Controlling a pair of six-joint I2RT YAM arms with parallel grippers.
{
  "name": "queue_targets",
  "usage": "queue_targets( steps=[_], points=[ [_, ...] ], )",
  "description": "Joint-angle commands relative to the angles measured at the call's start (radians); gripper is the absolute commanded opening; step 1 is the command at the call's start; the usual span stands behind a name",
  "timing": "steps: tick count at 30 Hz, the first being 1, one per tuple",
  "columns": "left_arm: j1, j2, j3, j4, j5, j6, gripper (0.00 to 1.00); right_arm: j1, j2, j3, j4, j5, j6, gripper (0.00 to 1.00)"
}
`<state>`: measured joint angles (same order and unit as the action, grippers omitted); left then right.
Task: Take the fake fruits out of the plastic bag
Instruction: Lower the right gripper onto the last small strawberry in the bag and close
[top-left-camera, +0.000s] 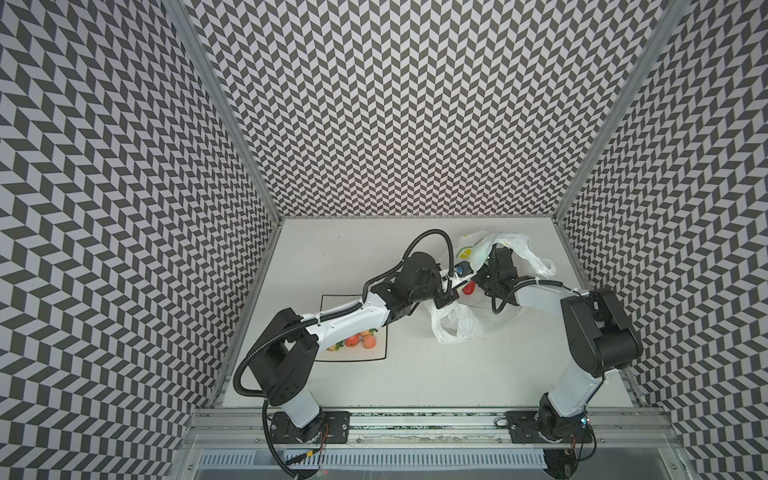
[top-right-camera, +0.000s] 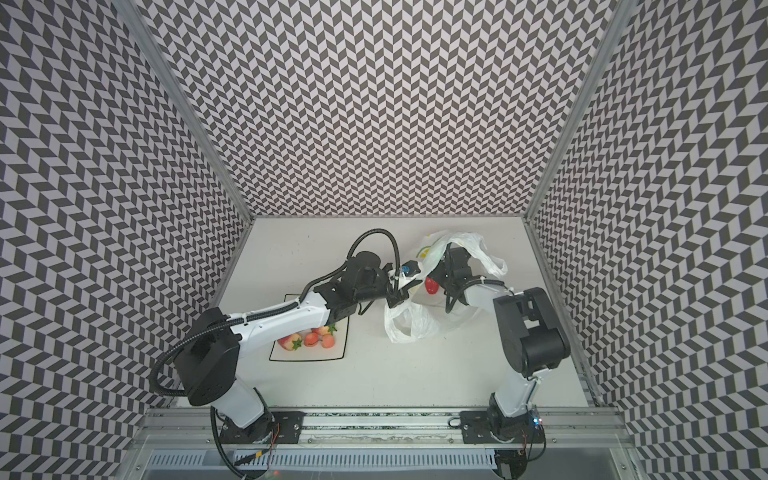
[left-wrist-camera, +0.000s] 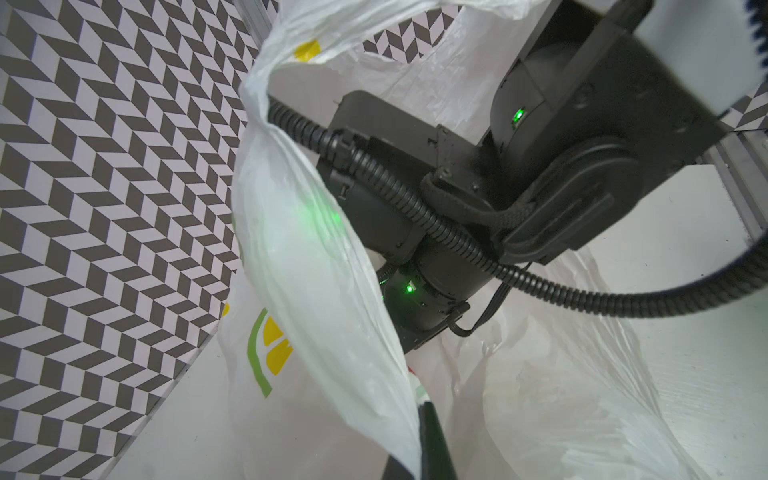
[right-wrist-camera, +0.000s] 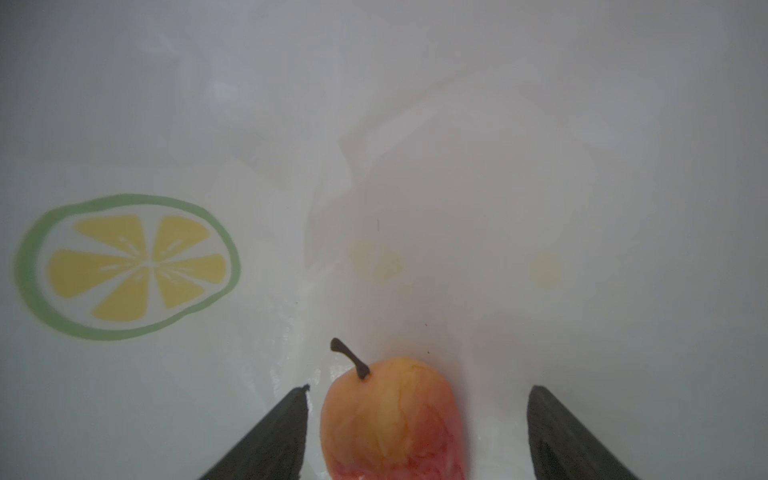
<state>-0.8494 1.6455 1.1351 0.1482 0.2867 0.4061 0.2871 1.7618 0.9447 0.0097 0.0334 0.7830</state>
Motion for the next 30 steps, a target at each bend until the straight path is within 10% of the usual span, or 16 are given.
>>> queue_targets(
  steps=[1, 16, 30],
  points=[
    [-0.007, -0.021, 0.004, 0.022, 0.022, 0.003, 0.00, 0.023, 0.044, 0.040, -0.038, 0.049, -0.075, 0.81],
    [-0.004, -0.033, -0.026, 0.033, 0.022, -0.006, 0.00, 0.118, 0.177, 0.176, -0.115, 0.080, -0.213, 0.79],
    [0.012, -0.044, -0.051, 0.071, -0.085, -0.110, 0.00, 0.118, 0.070, 0.150, -0.109, 0.070, -0.225, 0.42]
  ],
)
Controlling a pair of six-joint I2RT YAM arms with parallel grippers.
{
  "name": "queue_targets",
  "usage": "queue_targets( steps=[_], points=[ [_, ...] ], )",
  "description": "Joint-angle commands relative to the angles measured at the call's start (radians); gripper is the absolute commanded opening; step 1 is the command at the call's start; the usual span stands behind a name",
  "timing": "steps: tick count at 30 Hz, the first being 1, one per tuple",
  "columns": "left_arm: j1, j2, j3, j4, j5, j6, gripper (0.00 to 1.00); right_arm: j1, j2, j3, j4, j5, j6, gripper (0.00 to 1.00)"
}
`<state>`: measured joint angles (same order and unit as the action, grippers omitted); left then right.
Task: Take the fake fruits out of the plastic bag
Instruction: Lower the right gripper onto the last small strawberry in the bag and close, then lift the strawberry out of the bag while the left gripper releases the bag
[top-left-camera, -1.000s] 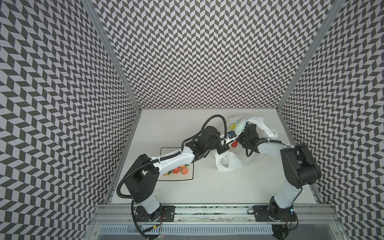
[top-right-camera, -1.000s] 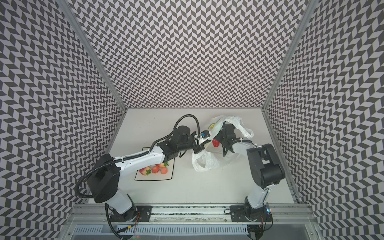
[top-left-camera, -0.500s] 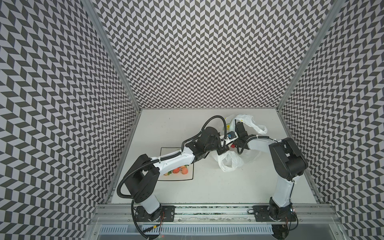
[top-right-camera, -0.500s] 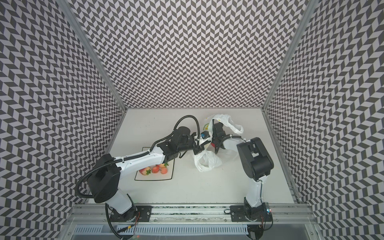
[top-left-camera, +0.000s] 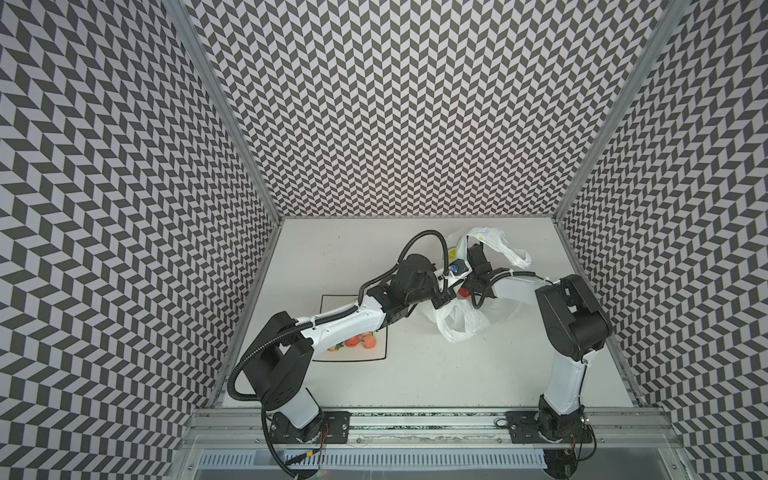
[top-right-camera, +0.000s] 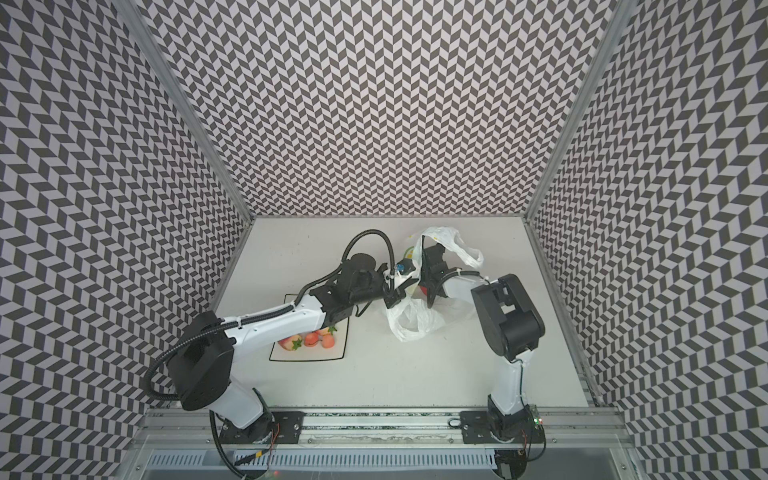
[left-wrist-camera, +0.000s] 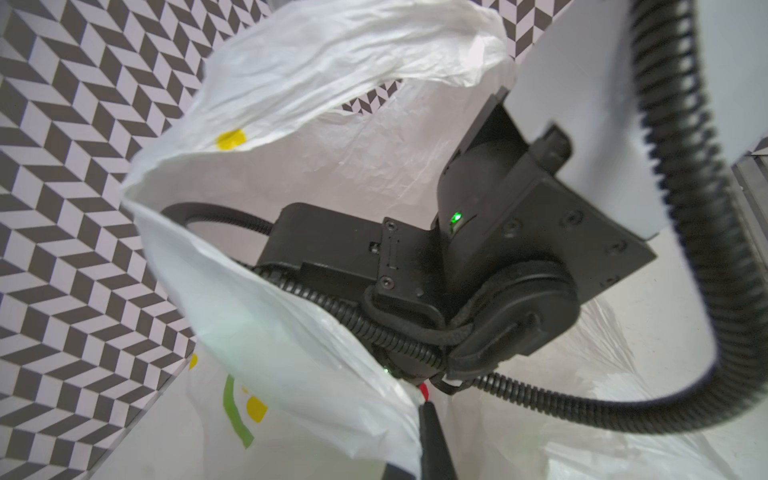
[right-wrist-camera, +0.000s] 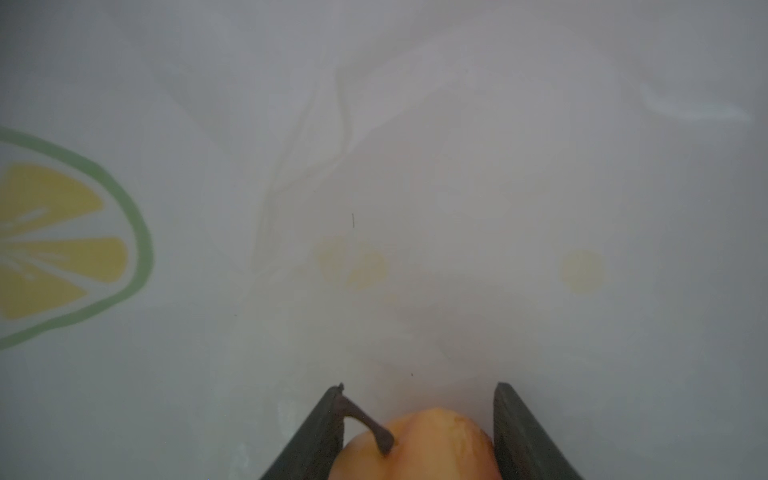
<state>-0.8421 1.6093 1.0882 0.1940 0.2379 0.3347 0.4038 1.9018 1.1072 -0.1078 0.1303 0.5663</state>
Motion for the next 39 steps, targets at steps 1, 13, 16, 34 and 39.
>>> queue_targets(
  steps=[1, 13, 16, 34, 39],
  points=[
    [0.006, -0.002, 0.000, 0.022, -0.043, -0.046, 0.00, 0.001, -0.091, -0.025, 0.016, -0.041, -0.002, 0.42],
    [0.006, 0.075, 0.062, 0.030, -0.173, -0.088, 0.00, -0.009, -0.384, -0.232, 0.042, -0.208, 0.145, 0.40],
    [0.006, 0.091, 0.075, 0.035, -0.190, -0.091, 0.00, -0.020, -0.455, -0.267, 0.035, -0.240, 0.169, 0.40],
    [0.011, 0.219, 0.198, -0.004, -0.251, -0.103, 0.00, -0.072, -0.865, -0.416, -0.146, -0.355, 0.203, 0.41],
    [0.011, 0.242, 0.218, -0.007, -0.251, -0.110, 0.00, -0.072, -1.017, -0.448, -0.199, -0.336, 0.190, 0.41]
  ],
)
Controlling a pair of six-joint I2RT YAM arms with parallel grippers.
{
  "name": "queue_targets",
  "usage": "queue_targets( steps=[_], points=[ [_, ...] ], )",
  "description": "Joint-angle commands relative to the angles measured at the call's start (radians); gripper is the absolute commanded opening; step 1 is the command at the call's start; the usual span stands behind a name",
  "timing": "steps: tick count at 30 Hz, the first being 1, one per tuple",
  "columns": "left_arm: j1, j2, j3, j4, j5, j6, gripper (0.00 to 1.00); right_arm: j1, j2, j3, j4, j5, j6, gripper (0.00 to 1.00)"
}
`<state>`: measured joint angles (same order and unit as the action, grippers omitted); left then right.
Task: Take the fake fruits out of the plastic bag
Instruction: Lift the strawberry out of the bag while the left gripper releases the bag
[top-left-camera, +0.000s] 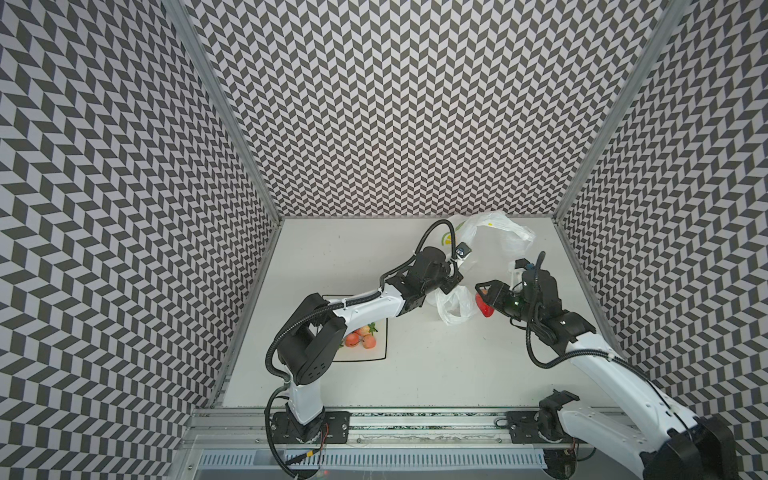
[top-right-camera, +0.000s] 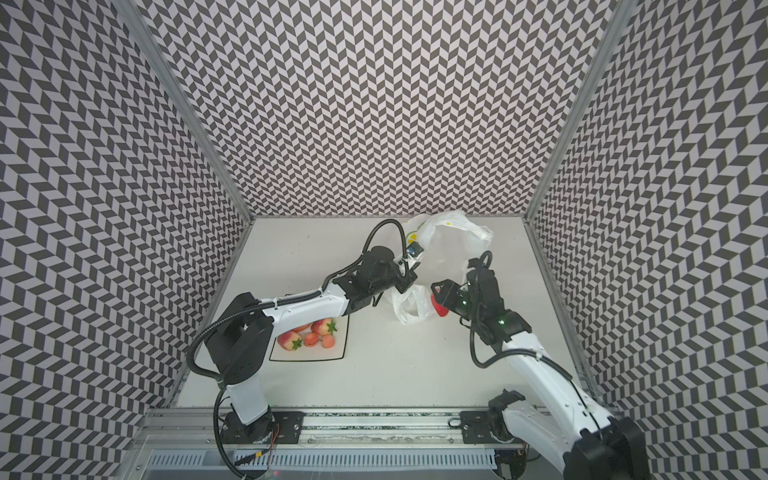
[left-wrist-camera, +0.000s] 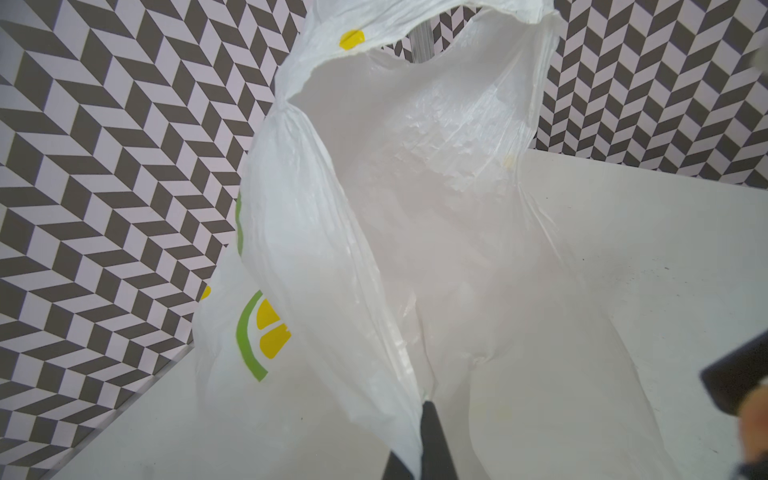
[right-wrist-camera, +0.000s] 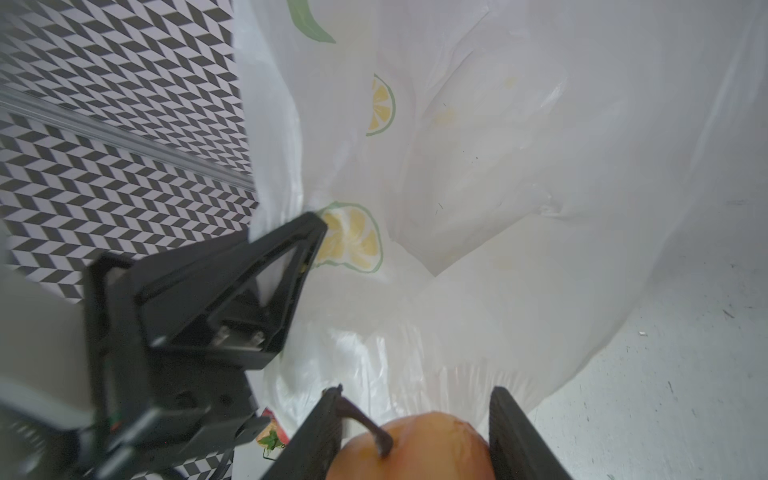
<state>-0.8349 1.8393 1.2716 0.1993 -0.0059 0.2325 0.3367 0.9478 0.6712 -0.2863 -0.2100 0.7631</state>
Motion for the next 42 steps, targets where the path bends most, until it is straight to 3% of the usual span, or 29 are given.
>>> queue_targets(
  steps=[1, 10, 19, 21, 23, 28, 29, 42],
  points=[
    [0.003, 0.014, 0.038, -0.013, -0.007, -0.009, 0.00, -0.005, -0.098, -0.020, -0.027, 0.006, -0.013, 0.41],
    [0.004, 0.054, 0.079, -0.024, -0.004, -0.027, 0.00, -0.005, -0.214, 0.025, -0.131, -0.018, -0.033, 0.41],
    [-0.021, 0.199, 0.269, -0.036, 0.046, -0.001, 0.01, -0.005, -0.242, 0.206, -0.290, 0.091, -0.098, 0.41],
    [-0.023, 0.203, 0.285, -0.036, 0.047, -0.008, 0.21, -0.005, -0.242, 0.238, -0.309, 0.111, -0.105, 0.41],
    [-0.025, 0.175, 0.262, -0.013, 0.049, -0.012, 0.46, -0.005, -0.239, 0.273, -0.329, 0.128, -0.116, 0.41],
    [-0.027, 0.039, 0.145, 0.045, 0.068, -0.002, 0.88, -0.005, -0.202, 0.357, -0.346, 0.132, -0.145, 0.41],
    [-0.027, 0.008, 0.114, 0.059, 0.073, -0.001, 0.99, -0.005, -0.190, 0.376, -0.346, 0.128, -0.152, 0.41],
    [-0.023, -0.462, -0.225, 0.024, 0.114, -0.046, 1.00, -0.004, 0.029, 0.671, -0.340, 0.005, -0.279, 0.41]
  ],
)
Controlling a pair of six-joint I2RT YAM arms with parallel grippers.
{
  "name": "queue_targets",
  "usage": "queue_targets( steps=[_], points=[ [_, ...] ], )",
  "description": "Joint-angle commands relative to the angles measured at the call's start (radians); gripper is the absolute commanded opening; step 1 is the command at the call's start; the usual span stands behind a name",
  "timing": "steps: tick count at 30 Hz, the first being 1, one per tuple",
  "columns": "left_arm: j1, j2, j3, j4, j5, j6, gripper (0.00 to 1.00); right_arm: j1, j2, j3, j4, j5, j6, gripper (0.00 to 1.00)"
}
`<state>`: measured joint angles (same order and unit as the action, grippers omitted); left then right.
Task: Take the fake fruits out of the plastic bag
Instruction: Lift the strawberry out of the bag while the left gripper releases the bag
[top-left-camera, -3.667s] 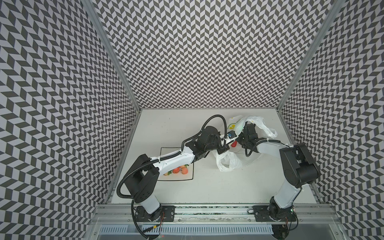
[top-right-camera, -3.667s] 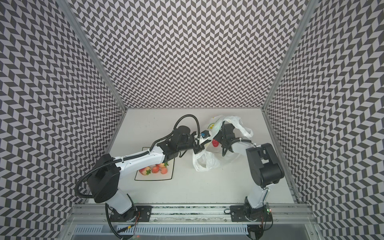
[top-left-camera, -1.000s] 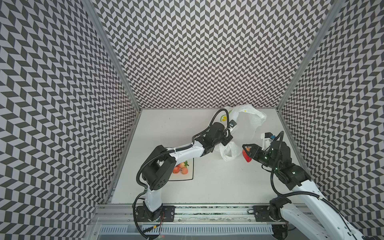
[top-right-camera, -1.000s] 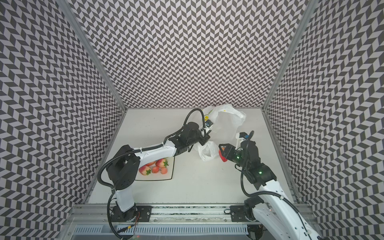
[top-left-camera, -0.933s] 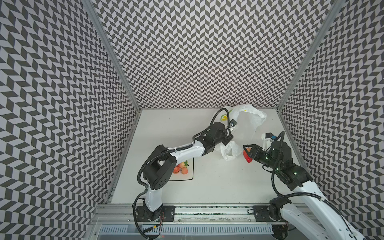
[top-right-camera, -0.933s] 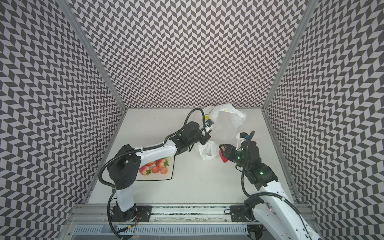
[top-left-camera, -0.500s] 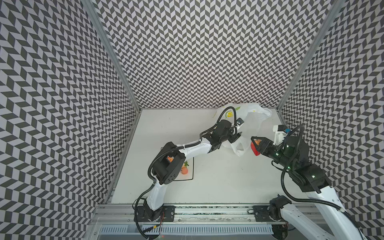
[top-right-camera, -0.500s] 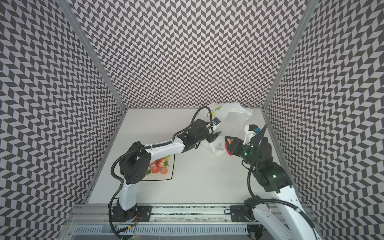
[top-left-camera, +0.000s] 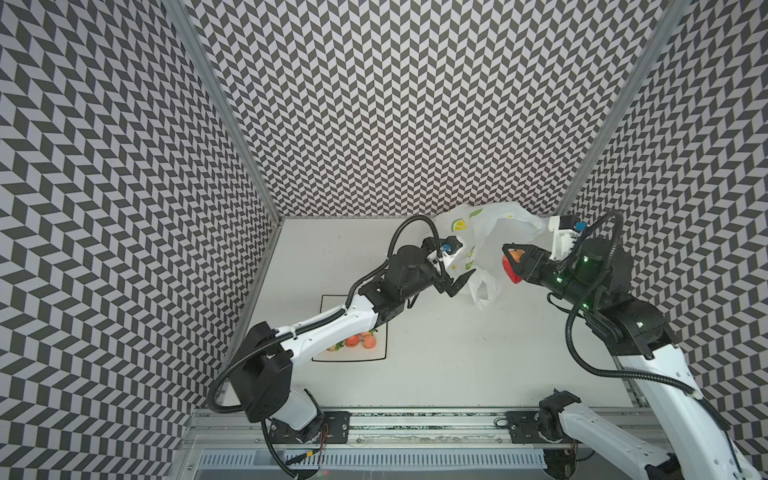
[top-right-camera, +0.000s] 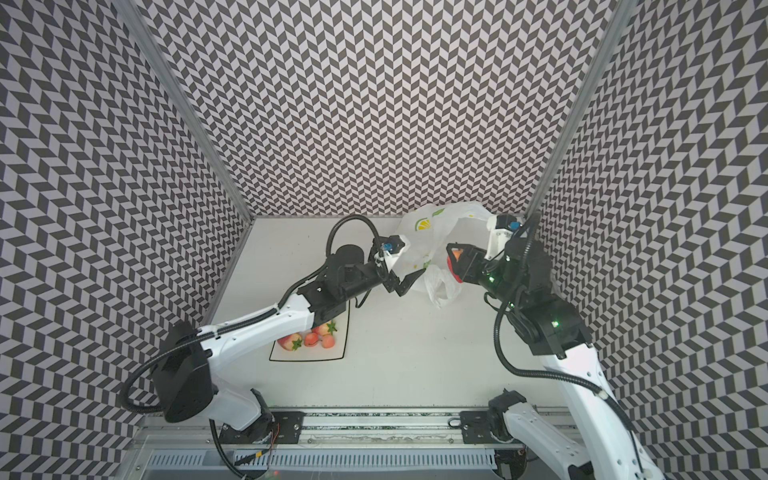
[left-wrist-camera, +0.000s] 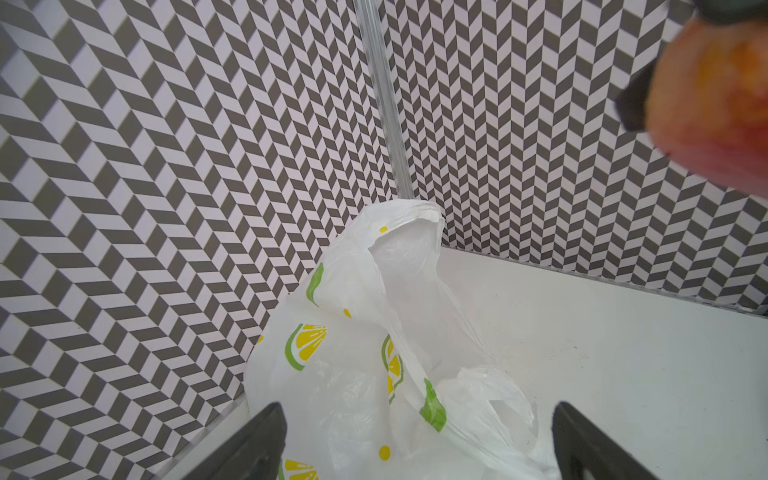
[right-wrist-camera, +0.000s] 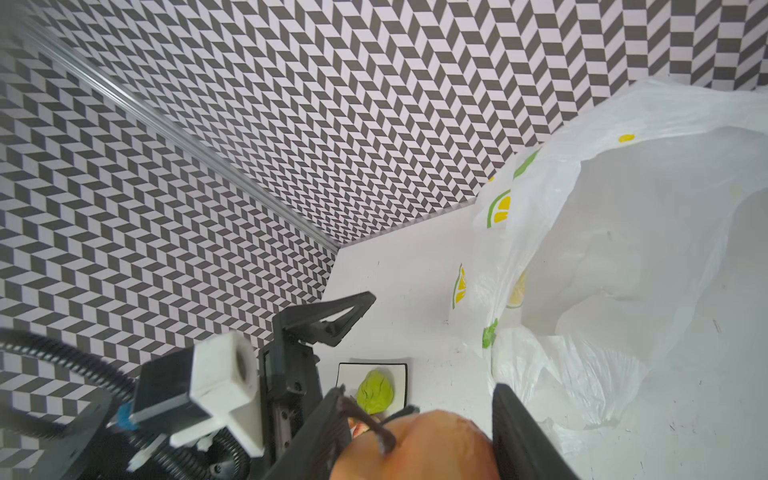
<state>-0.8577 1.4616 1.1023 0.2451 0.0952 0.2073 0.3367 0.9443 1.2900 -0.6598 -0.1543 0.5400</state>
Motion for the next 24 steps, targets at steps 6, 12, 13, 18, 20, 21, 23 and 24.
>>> queue_targets(
  steps=[6, 12, 13, 18, 20, 21, 23, 24],
  points=[
    [0.064, -0.360, -0.191, -0.104, -0.134, -0.161, 1.00, 0.037, 0.146, 0.132, 0.084, -0.090, -0.089, 0.41],
    [0.169, -0.558, -0.179, -0.247, -0.394, -0.341, 1.00, 0.145, 0.279, 0.174, 0.151, -0.073, -0.097, 0.41],
    [0.183, -0.580, -0.171, -0.276, -0.440, -0.372, 1.00, 0.169, 0.304, 0.181, 0.161, -0.065, -0.098, 0.41],
    [0.252, -0.650, -0.122, -0.427, -0.648, -0.514, 0.99, 0.264, 0.401, 0.193, 0.231, -0.059, -0.091, 0.41],
    [0.284, -0.664, -0.106, -0.482, -0.698, -0.556, 0.99, 0.303, 0.447, 0.205, 0.260, -0.059, -0.086, 0.41],
    [0.305, -0.670, -0.097, -0.509, -0.710, -0.573, 0.99, 0.321, 0.475, 0.208, 0.278, -0.058, -0.085, 0.41],
    [0.350, -0.673, -0.087, -0.548, -0.714, -0.595, 0.99, 0.353, 0.527, 0.219, 0.316, -0.063, -0.080, 0.41],
    [0.374, -0.672, -0.080, -0.569, -0.713, -0.598, 0.99, 0.372, 0.559, 0.228, 0.332, -0.065, -0.080, 0.41]
  ],
)
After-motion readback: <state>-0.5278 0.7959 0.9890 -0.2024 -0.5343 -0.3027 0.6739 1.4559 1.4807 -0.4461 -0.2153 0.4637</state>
